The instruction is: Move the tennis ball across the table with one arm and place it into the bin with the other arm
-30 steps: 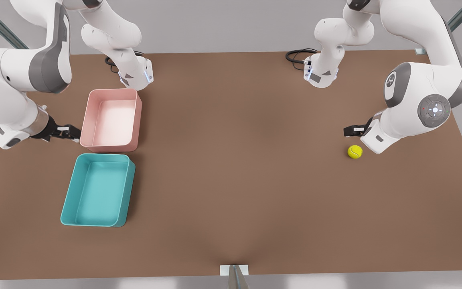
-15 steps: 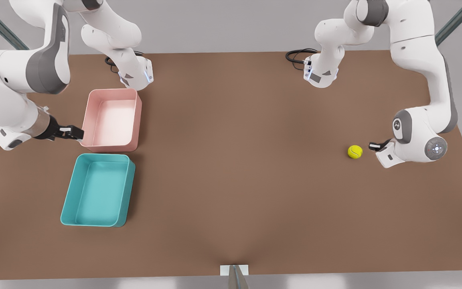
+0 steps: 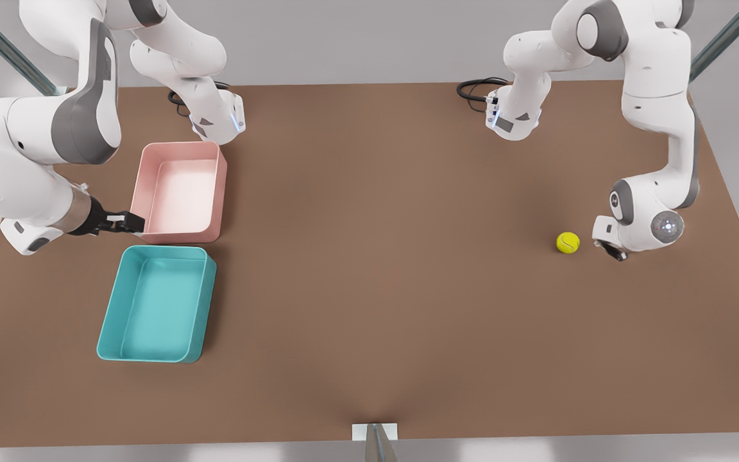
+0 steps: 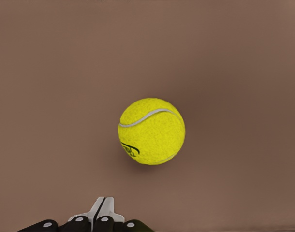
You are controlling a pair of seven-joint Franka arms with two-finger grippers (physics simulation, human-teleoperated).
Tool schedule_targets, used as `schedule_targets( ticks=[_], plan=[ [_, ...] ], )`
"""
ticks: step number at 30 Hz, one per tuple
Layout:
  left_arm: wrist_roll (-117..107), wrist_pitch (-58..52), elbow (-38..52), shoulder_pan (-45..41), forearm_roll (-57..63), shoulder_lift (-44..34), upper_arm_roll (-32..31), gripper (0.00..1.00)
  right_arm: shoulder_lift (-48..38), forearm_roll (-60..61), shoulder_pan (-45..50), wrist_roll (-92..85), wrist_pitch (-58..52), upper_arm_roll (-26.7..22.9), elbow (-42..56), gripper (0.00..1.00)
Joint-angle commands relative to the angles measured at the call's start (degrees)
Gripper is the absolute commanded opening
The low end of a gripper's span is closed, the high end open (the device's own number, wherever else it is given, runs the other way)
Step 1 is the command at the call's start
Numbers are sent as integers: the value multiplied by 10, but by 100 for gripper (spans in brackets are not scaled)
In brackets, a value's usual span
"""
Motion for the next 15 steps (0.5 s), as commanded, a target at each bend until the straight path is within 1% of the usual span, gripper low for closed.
schedule_targets(
  ticks=[1, 5, 9, 11, 15],
  plan=[
    [234, 39, -4, -2, 4, 4, 0, 21, -1, 0, -1, 0, -1, 0, 0, 100],
    [219, 10, -17, 2, 4, 10, 0, 21, 2, -2, 0, 0, -1, 0, 0, 100],
    [208, 16, -21, 0, 6, 27, 0, 21, 4, -1, 2, 0, -1, 1, 0, 100],
    [268, 39, -19, -2, 24, 31, 0, 21, 9, 0, 1, 0, -1, 1, 4, 100],
    [314, 44, -19, -2, 24, 31, 0, 21, 10, -1, 2, 0, -1, 1, 4, 100]
  ],
)
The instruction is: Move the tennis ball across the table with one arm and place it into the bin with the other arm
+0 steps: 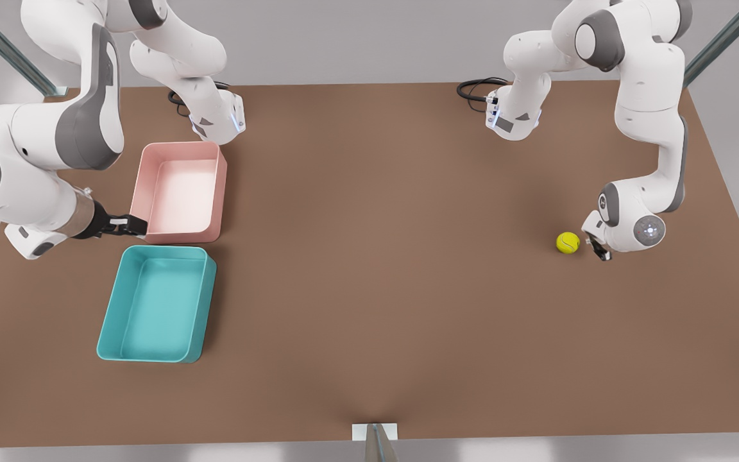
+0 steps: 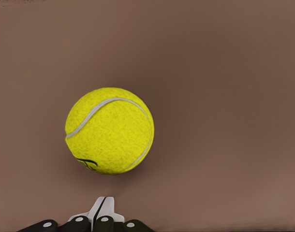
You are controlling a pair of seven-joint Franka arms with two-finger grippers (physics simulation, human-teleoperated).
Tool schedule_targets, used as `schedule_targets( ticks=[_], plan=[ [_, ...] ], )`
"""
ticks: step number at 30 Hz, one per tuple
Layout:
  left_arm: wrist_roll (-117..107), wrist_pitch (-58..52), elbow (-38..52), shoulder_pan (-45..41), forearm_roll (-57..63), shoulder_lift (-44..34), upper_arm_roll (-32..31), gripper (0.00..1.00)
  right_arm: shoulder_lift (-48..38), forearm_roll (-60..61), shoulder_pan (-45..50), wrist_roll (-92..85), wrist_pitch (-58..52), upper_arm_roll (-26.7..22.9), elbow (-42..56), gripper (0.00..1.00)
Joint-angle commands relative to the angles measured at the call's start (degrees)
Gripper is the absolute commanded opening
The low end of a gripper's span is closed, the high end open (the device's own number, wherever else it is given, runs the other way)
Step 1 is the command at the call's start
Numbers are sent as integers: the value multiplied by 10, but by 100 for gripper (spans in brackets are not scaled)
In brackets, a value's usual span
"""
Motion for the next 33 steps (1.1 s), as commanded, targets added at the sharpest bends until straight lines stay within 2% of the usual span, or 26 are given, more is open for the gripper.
schedule_targets(
  ticks=[1, 6, 9, 11, 12, 13, 14, 18, 20, 21, 23, 26, 27, 28, 29, 30, 33],
  plan=[
    [170, 13, 0, 0, 2, 1, 0, 21, 0, 0, 0, -1, 0, 0, 0, 100],
    [82, 13, 0, 4, -71, 0, 0, 21, 1, 0, 1, -1, 0, 0, 0, 100],
    [-34, 12, -2, -27, -75, -4, -7, 21, 1, -1, 1, -1, 0, 1, 0, 100],
    [-170, 12, -1, -42, -74, -10, -69, 21, 1, -1, 1, -1, 0, 0, 0, 100],
    [-388, 14, 6, -43, -73, -12, -171, 21, 1, -1, 1, -1, 0, 0, 0, 100],
    [-559, 8, 37, -49, -74, -20, -233, 21, 1, -1, 1, -1, 0, 1, 0, 100],
    [-628, -44, 81, -48, -72, -24, -243, 21, 1, -1, 1, -1, 0, 0, 0, 100],
    [-628, -101, 117, -43, -69, -24, -229, 21, 1, -1, 2, -1, -1, 1, -1, 100],
    [-638, -258, 214, -48, -55, -31, -177, 21, 1, -1, 5, -1, -1, 1, -1, 100],
    [-702, -404, 314, -58, -8, -28, -175, 21, 2, -1, 6, -1, -2, 1, -1, 100],
    [-797, -595, 454, -94, 6, -21, -175, 21, 9, 2, 9, 0, -9, 1, -1, 100],
    [-937, -774, 624, -147, -10, -13, -179, 21, 58, 17, 65, -3, 4, 2, 5, 100],
    [-1007, -792, 655, -144, -74, -24, -170, 27, 93, 8, 117, 1, 29, 1, 25, 100],
    [-1016, -786, 633, -143, -78, -47, -170, 100, 110, 9, 144, 13, 81, 1, 23, 100],
    [-1022, -717, 547, -131, -78, -109, -170, 100, 134, 10, 164, 113, 113, 1, 24, 100],
    [-1083, -648, 494, -130, -80, -137, -165, 100, 151, 10, 175, 171, 140, 2, 25, 100],
    [-1133, -624, 483, -120, -88, -104, -161, 100, 192, 6, 218, 235, 209, -1, 25, 100]
  ],
)
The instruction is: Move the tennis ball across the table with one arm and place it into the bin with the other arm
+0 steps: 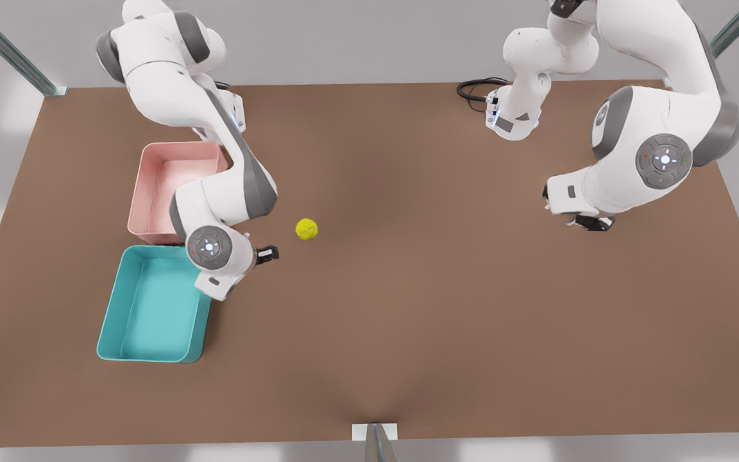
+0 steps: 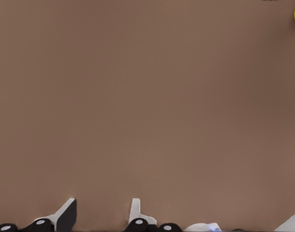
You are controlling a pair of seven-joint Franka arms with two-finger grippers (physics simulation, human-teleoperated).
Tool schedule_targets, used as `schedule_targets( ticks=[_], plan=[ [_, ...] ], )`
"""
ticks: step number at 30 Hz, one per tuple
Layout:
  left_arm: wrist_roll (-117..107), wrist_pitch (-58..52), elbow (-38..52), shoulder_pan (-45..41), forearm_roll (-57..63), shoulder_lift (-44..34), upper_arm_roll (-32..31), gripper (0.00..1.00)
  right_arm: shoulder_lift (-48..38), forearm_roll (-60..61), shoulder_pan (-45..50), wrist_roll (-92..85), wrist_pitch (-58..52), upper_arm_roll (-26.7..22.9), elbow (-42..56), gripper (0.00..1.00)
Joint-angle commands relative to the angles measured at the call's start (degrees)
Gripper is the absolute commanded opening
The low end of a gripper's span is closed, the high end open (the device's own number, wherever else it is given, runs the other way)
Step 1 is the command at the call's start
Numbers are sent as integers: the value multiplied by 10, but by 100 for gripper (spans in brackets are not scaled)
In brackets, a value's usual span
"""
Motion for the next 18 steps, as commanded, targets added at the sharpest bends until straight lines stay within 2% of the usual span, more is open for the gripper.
schedule_targets(
  ticks=[1, 4, 6, 7, 12, 14, 18],
  plan=[
    [-499, -19, -4, 10, -11, 6, 0, 100, 20, -3, 14, 186, 122, 0, 0, 100],
    [-573, 0, -4, 9, -25, 15, -3, 100, 38, -3, 37, 230, 154, -1, -11, 100],
    [-572, 14, -5, 8, -24, 15, -17, 100, -17, -8, 40, 230, 188, -5, -94, 100],
    [-568, 19, -5, 8, -24, 15, -23, 100, -67, -18, 30, 227, 251, -5, -183, 100],
    [-554, 19, -7, 9, -22, 16, -23, 100, -205, -20, 26, 213, 268, 0, -344, 100],
    [-554, 18, -7, 9, -22, 16, -23, 100, -277, -19, 48, 219, 381, 0, -502, 100],
    [-554, 15, -7, 13, -19, 26, -23, 100, -300, -18, 67, 234, 429, 14, -594, 100]
  ],
)
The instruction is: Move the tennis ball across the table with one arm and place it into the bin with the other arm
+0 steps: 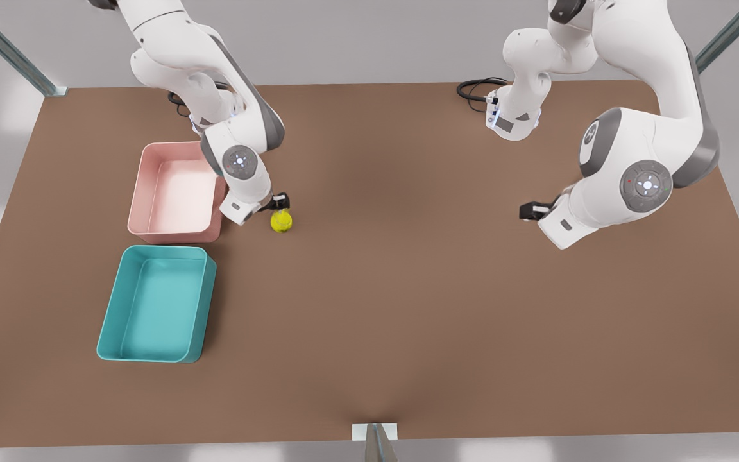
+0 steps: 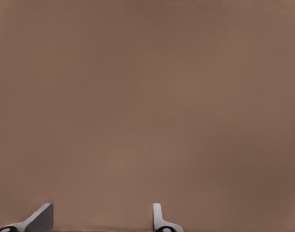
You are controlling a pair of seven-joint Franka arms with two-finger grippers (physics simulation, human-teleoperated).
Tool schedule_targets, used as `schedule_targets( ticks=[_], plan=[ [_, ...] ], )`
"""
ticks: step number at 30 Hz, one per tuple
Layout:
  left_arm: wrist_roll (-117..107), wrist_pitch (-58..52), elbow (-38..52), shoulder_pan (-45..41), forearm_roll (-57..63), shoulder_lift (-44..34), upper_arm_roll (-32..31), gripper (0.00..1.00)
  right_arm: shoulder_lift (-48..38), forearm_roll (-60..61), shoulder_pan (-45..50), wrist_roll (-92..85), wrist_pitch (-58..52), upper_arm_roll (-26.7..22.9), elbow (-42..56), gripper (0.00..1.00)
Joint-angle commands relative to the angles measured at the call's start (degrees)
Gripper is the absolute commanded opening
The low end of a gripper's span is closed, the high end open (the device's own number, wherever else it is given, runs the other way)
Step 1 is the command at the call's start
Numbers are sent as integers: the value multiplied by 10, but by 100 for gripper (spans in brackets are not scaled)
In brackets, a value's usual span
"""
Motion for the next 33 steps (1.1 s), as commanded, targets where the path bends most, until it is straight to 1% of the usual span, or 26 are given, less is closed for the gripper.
schedule_targets(
  ticks=[1, 6, 13, 21, 22, 24, 33],
  plan=[
    [-202, -1, 0, 1, 2, 4, 0, 100, -3, 5, 7, 95, 111, 3, -28, 100],
    [-202, 4, 2, 0, 5, 10, 0, 100, 54, 6, 8, 118, 162, 1, -29, 100],
    [-204, 15, 2, -1, -1, 11, -1, 100, 100, 5, 5, 118, 178, 1, -27, 100],
    [-203, 15, 2, -4, -1, 11, -1, 100, 126, 5, 29, 118, 198, 1, -42, 100],
    [-203, 14, 2, -5, -1, 11, -1, 100, 126, 5, 28, 117, 219, 1, -59, 100],
    [-203, 14, 2, -5, -1, 11, -1, 100, 126, 5, 27, 117, 221, 0, -71, 100],
    [-203, 12, 2, -4, 0, 11, -1, 100, 180, 5, 29, 118, 230, 1, -52, 100]
  ],
)
